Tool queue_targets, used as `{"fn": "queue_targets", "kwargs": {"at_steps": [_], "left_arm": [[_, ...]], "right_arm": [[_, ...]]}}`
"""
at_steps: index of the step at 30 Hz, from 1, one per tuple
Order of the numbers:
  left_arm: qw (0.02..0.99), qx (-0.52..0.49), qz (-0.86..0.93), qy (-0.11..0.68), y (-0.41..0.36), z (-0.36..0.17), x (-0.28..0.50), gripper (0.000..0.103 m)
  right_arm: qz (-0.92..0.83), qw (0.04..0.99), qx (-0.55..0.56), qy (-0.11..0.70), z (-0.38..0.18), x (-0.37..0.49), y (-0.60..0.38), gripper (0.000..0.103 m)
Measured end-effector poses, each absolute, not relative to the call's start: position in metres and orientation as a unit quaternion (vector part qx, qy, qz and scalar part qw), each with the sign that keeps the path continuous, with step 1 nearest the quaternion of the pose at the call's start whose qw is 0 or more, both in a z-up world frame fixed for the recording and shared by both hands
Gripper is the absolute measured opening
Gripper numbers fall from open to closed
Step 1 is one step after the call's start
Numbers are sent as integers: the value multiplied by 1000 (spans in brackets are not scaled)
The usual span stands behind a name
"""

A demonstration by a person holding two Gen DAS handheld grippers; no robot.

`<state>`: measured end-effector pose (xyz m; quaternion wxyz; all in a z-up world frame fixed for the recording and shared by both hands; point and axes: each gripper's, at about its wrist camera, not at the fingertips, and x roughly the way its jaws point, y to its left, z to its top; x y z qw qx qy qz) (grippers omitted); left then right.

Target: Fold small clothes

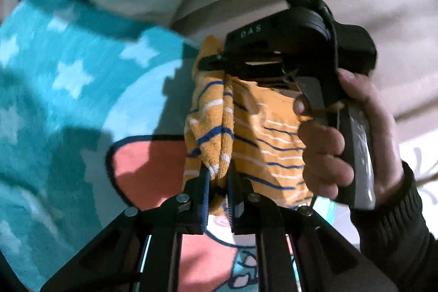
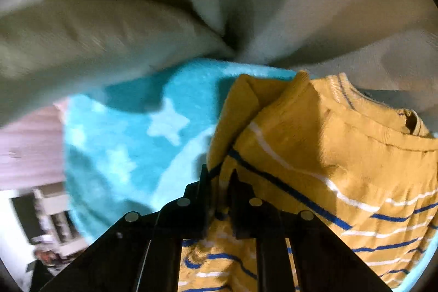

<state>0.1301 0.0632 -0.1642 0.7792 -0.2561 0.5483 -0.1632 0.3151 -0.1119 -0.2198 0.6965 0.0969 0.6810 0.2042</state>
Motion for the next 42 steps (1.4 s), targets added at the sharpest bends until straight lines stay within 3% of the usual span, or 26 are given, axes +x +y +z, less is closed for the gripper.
{"fn": "queue_targets", "kwargs": {"at_steps": [7, 12, 15, 20, 24, 26, 29, 30, 31, 32, 33, 37, 42], "left_arm": [[816, -145, -216, 517, -20, -87, 116, 10], [815, -64, -273, 506, -116, -63, 106, 10], [806, -22, -297, 512, -174, -76, 100, 10], [781, 25, -297, 548, -249, -131, 102, 11], [753, 22, -319, 575, -275, -185, 97, 20], [729, -8, -336, 597, -265, -192, 92, 25], [726, -66, -341, 594, -219, -176, 79, 52], [736, -72, -330, 587, -205, -170, 77, 68], [758, -80, -306, 571, -181, -160, 76, 76], [768, -83, -291, 564, -168, -156, 76, 77], [780, -82, -267, 560, -152, -155, 79, 77], [796, -85, -182, 572, -106, -175, 94, 77], [791, -73, -175, 582, -103, -204, 96, 77]], "right_arm": [[276, 710, 211, 612, -151, 292, -204, 11], [263, 733, 275, 564, -121, 258, -297, 11], [240, 742, 295, 552, -127, 240, -356, 11], [191, 731, 312, 576, -191, 231, -427, 12], [178, 720, 309, 596, -244, 236, -442, 12], [167, 727, 287, 602, -261, 237, -436, 20], [162, 718, 308, 603, -268, 226, -440, 31], [158, 724, 309, 597, -260, 218, -444, 44], [150, 734, 300, 591, -251, 211, -447, 55], [141, 748, 290, 580, -236, 196, -448, 74], [142, 754, 288, 573, -230, 185, -449, 77], [156, 732, 332, 574, -224, 138, -446, 77], [164, 691, 378, 594, -251, 116, -431, 74]]}}
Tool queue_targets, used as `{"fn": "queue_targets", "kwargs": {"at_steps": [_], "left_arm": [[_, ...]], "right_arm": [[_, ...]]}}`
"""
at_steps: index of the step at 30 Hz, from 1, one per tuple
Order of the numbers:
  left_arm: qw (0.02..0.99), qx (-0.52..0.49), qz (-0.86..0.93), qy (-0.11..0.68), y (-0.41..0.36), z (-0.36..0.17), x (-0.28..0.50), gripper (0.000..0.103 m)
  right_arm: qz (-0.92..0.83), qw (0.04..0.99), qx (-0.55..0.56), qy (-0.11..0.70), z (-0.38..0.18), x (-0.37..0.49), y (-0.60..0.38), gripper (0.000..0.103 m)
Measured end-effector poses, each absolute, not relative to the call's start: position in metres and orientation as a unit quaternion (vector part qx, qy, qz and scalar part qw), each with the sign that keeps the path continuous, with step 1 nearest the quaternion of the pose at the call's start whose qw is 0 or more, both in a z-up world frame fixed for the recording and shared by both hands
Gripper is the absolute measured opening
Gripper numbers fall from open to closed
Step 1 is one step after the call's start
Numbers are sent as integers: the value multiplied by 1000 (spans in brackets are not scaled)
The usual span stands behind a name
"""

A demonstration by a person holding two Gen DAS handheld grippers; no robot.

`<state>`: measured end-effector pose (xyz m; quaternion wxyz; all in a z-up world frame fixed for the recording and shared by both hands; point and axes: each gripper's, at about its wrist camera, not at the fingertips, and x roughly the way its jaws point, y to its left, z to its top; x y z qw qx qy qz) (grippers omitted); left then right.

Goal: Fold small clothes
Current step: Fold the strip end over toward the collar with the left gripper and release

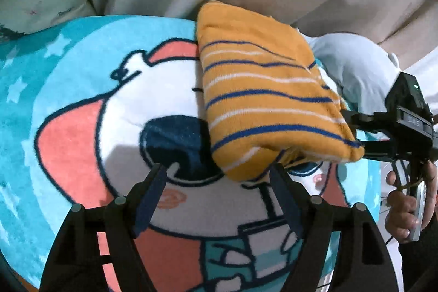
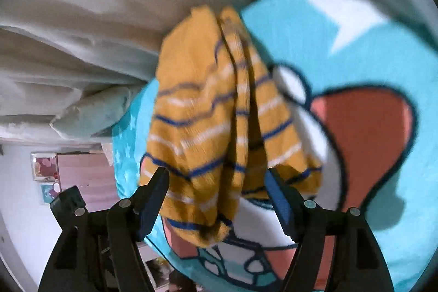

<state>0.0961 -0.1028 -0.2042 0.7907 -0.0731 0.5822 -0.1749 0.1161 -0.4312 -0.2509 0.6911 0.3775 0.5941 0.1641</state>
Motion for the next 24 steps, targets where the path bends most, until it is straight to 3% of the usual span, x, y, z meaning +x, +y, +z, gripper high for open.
{"fn": "queue_targets", "kwargs": {"at_steps": [1, 2, 3, 6, 10, 11, 12, 13, 17, 19, 23, 24], "left_arm": [[792, -69, -180, 580, -109, -207, 96, 77], [791, -66, -188, 579, -115, -210, 97, 77], [789, -64, -193, 579, -120, -210, 97, 77], [786, -48, -202, 582, -140, -216, 97, 77], [790, -12, -191, 582, -160, -222, 102, 76], [790, -14, -184, 585, -160, -224, 104, 72], [788, -19, -177, 589, -159, -229, 107, 52], [778, -26, -182, 601, -159, -235, 109, 44], [778, 17, -186, 600, -165, -243, 99, 31], [747, 5, -181, 640, -156, -268, 100, 2], [744, -79, -189, 636, -124, -254, 102, 2], [755, -74, -183, 625, -120, -244, 101, 4]], "right_arm": [[164, 685, 376, 602, -258, 117, -426, 66], [165, 680, 373, 609, -260, 120, -423, 41], [156, 679, 367, 617, -260, 123, -424, 26], [145, 703, 341, 607, -241, 131, -429, 18], [125, 739, 265, 606, -214, 140, -423, 16], [120, 746, 240, 609, -211, 142, -419, 16], [118, 747, 227, 613, -212, 144, -416, 15], [111, 747, 210, 620, -215, 147, -410, 14], [86, 750, 148, 639, -238, 150, -396, 13], [83, 743, 141, 649, -264, 150, -394, 13], [96, 732, 233, 633, -271, 143, -418, 20], [104, 734, 248, 624, -267, 140, -422, 36]]}}
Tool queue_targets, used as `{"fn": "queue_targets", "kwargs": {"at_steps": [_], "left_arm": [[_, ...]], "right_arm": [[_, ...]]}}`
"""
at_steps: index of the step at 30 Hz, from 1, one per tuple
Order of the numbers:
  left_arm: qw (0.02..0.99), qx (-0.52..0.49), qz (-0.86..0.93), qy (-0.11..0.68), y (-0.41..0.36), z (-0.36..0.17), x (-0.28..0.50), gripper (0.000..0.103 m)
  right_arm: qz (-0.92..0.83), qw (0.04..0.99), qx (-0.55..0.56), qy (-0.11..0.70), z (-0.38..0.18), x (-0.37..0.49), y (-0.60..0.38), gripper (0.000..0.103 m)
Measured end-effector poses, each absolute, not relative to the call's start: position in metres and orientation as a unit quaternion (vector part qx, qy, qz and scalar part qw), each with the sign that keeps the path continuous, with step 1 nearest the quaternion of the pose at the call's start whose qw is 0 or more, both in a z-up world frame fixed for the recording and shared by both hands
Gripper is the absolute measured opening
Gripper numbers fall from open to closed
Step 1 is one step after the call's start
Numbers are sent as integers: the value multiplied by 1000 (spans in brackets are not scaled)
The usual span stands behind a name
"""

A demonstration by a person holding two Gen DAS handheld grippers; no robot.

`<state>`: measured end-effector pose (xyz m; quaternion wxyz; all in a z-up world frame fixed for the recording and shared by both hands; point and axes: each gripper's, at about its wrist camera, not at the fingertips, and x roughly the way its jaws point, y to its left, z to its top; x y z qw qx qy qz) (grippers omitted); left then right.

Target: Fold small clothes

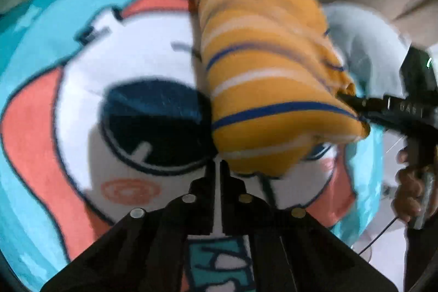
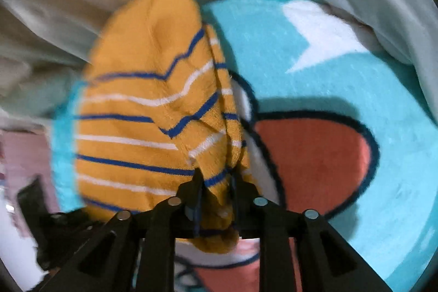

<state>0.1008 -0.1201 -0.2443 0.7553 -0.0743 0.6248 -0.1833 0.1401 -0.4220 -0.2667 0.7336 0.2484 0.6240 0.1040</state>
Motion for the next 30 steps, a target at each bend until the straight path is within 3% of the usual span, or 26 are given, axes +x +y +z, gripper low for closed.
{"fn": "queue_targets", "kwargs": {"at_steps": [2, 4, 6, 10, 20, 22, 23, 24, 27, 30], "left_arm": [[768, -60, -182, 611, -118, -229, 98, 19], [769, -88, -188, 605, -111, -220, 98, 52], [772, -125, -202, 590, -107, -210, 99, 74], [764, -196, -214, 577, -104, -204, 115, 83], [650, -302, -215, 663, -131, -291, 147, 84], [633, -325, -211, 670, -134, -300, 143, 78], [639, -318, -205, 669, -137, -298, 143, 75], [646, -306, -201, 670, -140, -294, 144, 68], [653, -297, -196, 668, -137, -276, 144, 54], [673, -291, -201, 650, -118, -234, 135, 52]], "right_arm": [[109, 738, 260, 613, -256, 133, -428, 64], [106, 758, 250, 594, -243, 127, -431, 73], [107, 759, 257, 589, -240, 125, -434, 79], [124, 734, 313, 591, -253, 127, -449, 79], [132, 652, 408, 625, -310, 128, -451, 77], [131, 653, 395, 632, -310, 129, -447, 58], [132, 646, 397, 639, -313, 130, -447, 38], [130, 641, 400, 642, -315, 132, -442, 32], [130, 650, 383, 643, -305, 134, -434, 26], [153, 656, 381, 633, -276, 124, -422, 25]]}}
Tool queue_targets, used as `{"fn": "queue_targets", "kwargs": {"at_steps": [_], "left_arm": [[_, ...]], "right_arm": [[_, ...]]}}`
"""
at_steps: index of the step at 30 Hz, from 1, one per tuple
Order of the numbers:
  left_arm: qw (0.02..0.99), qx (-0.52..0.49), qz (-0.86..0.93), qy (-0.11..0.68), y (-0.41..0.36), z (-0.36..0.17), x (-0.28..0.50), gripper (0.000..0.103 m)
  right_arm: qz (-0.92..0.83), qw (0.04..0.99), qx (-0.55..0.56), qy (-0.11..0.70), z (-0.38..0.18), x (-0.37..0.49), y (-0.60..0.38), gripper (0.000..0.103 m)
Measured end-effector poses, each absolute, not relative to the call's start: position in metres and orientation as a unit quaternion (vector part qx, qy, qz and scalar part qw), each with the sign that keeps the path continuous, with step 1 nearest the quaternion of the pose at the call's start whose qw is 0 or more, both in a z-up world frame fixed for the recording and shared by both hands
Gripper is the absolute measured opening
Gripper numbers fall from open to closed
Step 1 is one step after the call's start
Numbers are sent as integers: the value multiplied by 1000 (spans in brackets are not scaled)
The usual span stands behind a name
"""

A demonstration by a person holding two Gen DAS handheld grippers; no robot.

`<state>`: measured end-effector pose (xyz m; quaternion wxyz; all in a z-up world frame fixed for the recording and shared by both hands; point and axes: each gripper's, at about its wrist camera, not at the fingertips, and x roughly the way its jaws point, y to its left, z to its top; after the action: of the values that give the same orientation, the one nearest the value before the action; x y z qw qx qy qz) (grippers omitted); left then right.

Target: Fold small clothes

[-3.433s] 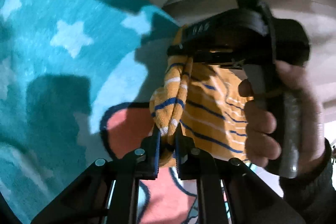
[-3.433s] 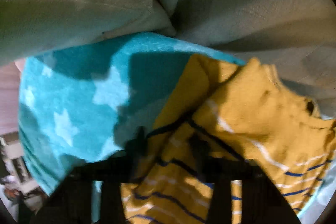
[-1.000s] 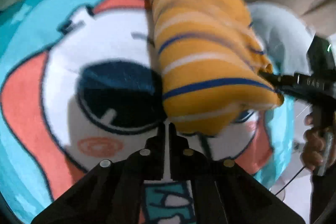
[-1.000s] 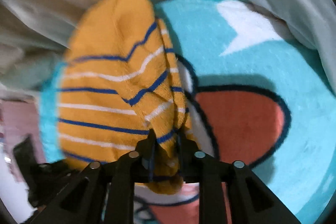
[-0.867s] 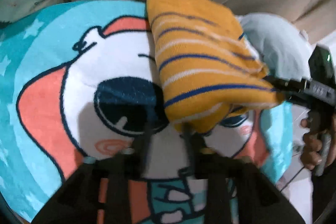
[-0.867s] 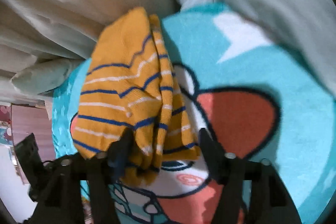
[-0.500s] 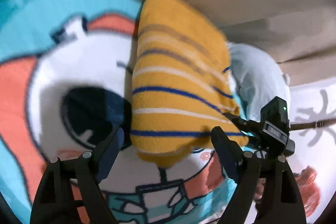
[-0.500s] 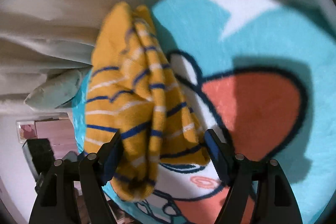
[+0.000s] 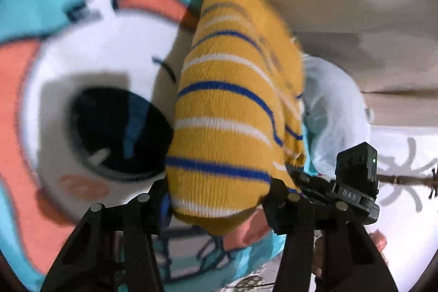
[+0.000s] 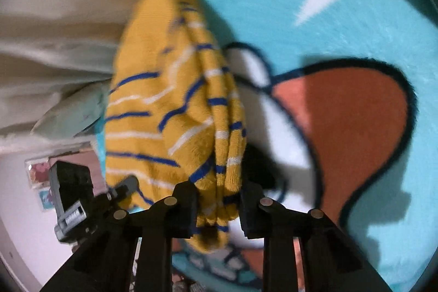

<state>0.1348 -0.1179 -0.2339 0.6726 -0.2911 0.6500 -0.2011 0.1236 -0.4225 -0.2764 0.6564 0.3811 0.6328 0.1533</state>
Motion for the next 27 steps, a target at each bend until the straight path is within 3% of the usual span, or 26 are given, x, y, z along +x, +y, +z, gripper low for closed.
{"fn": "queue_targets", "kwargs": {"at_steps": [4, 8, 10, 13, 16, 18, 19, 23, 27], "left_arm": [[691, -243, -202, 650, -89, -194, 90, 53], [674, -213, -175, 686, -76, -241, 46, 54], [680, -199, -150, 690, -76, -270, 37, 62], [703, -186, -138, 673, -81, -259, 36, 68], [754, -85, -139, 636, -90, -225, 27, 69], [767, -65, -146, 621, -88, -202, 27, 69], [776, -63, -143, 612, -85, -189, 29, 70], [806, -84, -143, 568, -70, -161, 57, 83], [791, -93, -156, 584, -72, -176, 111, 85]], "right_arm": [[200, 649, 373, 632, -235, 78, -383, 25], [186, 630, 349, 669, -268, 36, -349, 24], [179, 622, 335, 685, -300, 24, -334, 24], [175, 623, 330, 688, -312, 23, -327, 39], [180, 655, 289, 674, -281, 25, -328, 49], [180, 696, 257, 645, -247, 29, -327, 73], [174, 721, 238, 627, -230, 31, -325, 78], [165, 771, 208, 579, -200, 52, -313, 85], [144, 775, 215, 576, -213, 85, -315, 84]]}}
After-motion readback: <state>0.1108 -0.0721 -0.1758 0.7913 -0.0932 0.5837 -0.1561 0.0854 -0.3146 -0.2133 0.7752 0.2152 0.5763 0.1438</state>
